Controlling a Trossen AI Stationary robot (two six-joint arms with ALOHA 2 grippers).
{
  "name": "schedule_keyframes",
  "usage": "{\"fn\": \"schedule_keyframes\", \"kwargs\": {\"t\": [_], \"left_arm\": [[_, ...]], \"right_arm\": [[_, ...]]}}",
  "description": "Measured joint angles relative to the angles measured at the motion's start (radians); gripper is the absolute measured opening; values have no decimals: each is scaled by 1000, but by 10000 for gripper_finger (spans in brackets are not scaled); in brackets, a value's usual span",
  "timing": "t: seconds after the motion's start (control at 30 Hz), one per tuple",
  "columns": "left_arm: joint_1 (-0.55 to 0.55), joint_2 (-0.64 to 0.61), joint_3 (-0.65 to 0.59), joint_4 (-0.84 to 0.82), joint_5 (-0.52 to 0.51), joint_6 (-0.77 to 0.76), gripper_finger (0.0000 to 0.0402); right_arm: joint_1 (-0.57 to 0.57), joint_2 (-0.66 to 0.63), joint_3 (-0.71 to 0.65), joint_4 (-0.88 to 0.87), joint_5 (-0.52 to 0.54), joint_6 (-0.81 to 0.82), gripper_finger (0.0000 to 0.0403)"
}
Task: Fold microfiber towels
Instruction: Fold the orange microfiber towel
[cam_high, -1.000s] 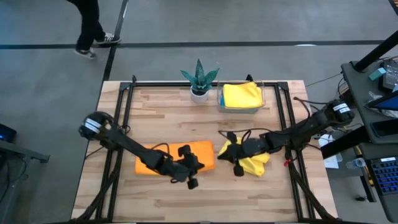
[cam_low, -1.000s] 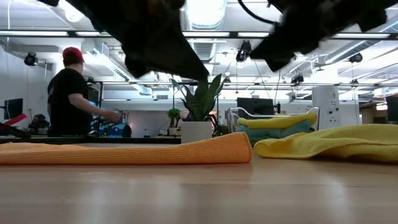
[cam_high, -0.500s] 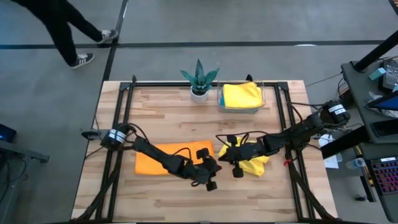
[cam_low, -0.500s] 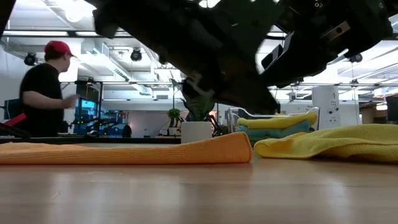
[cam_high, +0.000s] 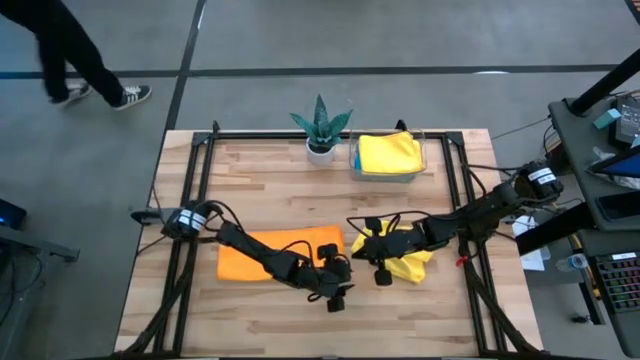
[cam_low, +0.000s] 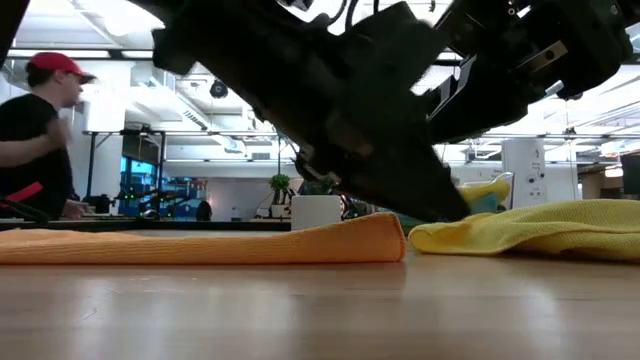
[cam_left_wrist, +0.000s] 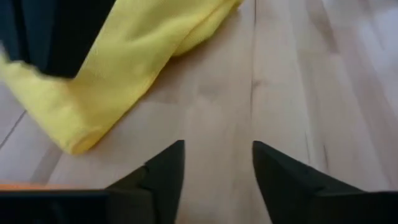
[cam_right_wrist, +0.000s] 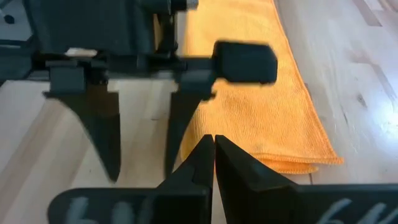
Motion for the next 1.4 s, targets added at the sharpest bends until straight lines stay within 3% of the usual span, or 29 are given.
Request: {"fn": "schedule_keyframes", "kwargs": {"t": [0.13, 0.33, 0.83, 1.03, 1.27, 1.4], "left_arm": [[-2, -46, 0, -114, -64, 11, 200], [-5, -98, 0, -213, -108, -9, 203], [-3, 1, -11, -208, -106, -87, 199], [-3, 1, -11, -211, -105, -87, 144], [-2, 1, -11, -212, -106, -87, 19], [-3, 1, -11, -212, -124, -88, 6]], "right_arm": [[0, 0, 0, -1, 0, -3, 9], [0, 0, 0, 1, -1, -16, 9], [0, 0, 1, 1, -2, -14, 9], [0, 0, 1, 0, -1, -14, 9], [0, 0, 1, 0, -1, -14, 9], [0, 0, 1, 0, -1, -14, 9]]}}
